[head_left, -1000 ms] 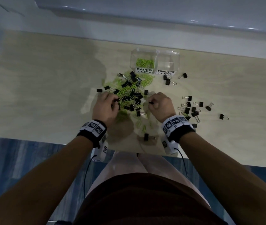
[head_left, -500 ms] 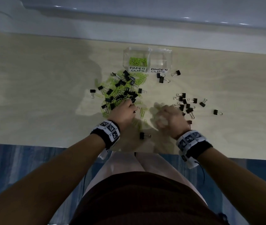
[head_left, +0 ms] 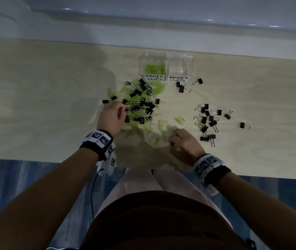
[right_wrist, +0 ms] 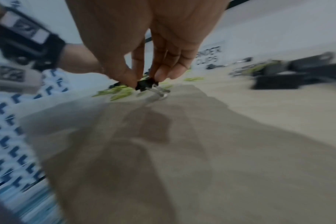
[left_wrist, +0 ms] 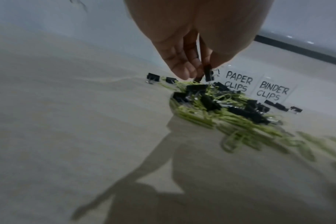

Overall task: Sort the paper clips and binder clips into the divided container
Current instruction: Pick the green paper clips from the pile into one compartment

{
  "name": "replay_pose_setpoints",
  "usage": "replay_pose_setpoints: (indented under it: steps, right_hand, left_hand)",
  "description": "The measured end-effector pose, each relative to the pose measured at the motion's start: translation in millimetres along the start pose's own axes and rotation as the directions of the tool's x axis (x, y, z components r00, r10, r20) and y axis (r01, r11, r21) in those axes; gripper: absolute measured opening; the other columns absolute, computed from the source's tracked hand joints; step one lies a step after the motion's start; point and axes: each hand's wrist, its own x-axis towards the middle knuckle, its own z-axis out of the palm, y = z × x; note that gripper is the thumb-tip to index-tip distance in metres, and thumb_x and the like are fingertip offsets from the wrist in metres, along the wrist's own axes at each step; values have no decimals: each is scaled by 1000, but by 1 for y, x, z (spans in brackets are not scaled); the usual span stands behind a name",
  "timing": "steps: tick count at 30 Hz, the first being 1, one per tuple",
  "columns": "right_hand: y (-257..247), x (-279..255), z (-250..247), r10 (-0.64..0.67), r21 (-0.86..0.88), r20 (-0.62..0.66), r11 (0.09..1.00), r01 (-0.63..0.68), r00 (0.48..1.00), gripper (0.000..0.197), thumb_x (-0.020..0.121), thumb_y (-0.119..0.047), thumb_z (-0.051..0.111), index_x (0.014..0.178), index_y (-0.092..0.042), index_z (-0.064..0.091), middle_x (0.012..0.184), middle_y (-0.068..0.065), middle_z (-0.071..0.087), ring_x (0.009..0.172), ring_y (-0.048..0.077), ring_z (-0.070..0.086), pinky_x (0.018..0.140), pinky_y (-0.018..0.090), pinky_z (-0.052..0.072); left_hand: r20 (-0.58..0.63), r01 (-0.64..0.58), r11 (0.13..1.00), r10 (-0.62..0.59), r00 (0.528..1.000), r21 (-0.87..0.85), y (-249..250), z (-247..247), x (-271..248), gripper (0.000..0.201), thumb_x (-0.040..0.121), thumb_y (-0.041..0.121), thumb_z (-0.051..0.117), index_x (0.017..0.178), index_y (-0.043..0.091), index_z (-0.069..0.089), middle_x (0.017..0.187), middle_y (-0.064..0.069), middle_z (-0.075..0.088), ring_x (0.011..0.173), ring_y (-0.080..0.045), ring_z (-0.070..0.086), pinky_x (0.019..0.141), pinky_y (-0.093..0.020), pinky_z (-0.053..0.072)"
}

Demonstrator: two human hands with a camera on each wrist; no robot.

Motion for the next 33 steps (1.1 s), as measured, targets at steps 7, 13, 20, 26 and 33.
replay_pose_setpoints:
  steps: [7, 13, 20, 26, 33]
  right_hand:
    - [23, 15, -33, 339, -96, -155, 930, -356, 928, 23, 70, -15, 66, 92, -8, 65, 93, 11, 59, 83, 31, 54, 72, 42, 47]
    - [-21, 73, -21, 224, -14, -1, 974, -224, 975, 23, 81, -17, 60, 103, -20, 66, 100, 3, 57, 92, 24, 50, 80, 38, 39]
    - [-32, 101, -14, 290, -58, 164, 957, -285, 943, 32, 82, -21, 60, 113, -29, 60, 114, 6, 50, 108, 28, 43, 92, 44, 35]
    - [-27, 105, -14, 314, -96, 193, 949, -300, 930, 24, 82, -26, 62, 105, -20, 59, 116, 6, 49, 109, 28, 42, 93, 44, 34]
    - [-24, 100, -14, 265, -126, 147, 961, -247, 953, 25, 84, -24, 60, 108, -21, 57, 113, 5, 50, 104, 28, 45, 87, 42, 37]
  left_hand:
    - [207, -290, 951, 264, 942, 105, 16, 10, -2, 33, 88, 30, 59, 115, 10, 59, 112, -9, 53, 106, -24, 44, 93, -36, 40]
    - [328, -278, 945, 212, 920, 169, 24, 24, 1, 42, 84, 35, 64, 118, 11, 56, 119, -7, 49, 114, -24, 40, 98, -36, 36]
    - [191, -166, 986, 166, 968, -15, 9, 2, -2, 25, 82, 24, 65, 101, 11, 55, 106, -7, 52, 95, -18, 48, 82, -30, 41]
    - [35, 11, 995, -8, 999, -97, -21, -14, -1, 22, 81, 9, 64, 99, 14, 53, 97, -2, 55, 82, -15, 51, 70, -29, 44]
    - [1, -8, 999, 8, 1000, 37, -32, -13, -3, 25, 81, 15, 64, 105, 11, 57, 113, -12, 51, 106, -29, 46, 89, -38, 41]
